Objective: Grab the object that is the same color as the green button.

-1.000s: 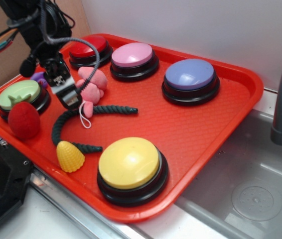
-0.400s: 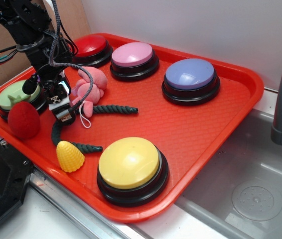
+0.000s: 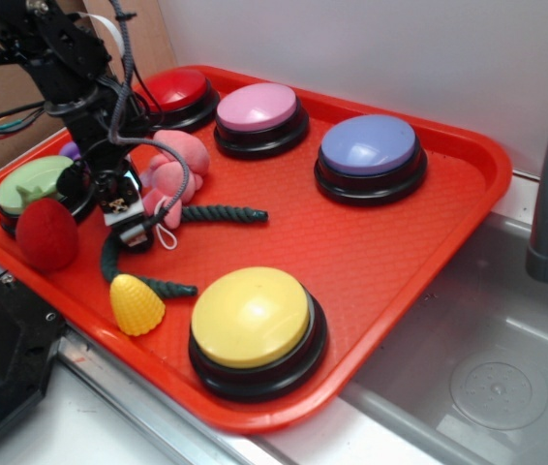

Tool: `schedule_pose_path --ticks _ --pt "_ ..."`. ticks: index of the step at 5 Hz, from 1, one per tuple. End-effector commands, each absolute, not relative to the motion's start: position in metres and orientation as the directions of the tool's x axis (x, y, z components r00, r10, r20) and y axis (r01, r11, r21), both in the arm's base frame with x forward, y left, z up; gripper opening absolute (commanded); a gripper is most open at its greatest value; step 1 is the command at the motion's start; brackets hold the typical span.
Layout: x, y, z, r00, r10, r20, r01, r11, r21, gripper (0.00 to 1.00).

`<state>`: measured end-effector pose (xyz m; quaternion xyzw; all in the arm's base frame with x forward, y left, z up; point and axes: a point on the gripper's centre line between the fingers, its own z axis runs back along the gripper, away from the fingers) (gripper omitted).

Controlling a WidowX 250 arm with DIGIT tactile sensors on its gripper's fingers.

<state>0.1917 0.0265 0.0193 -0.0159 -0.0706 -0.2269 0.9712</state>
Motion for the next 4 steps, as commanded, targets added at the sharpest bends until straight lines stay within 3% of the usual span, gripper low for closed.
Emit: schedule_pose_path --ticks 1,4 --pt "0.213 0.023 0.015 0.902 -0.405 0.148 0.4 0.914 0.059 0.0" --pt "0.224 0.026 0.015 0.921 -0.374 0.112 0.361 0.925 0.122 0.0"
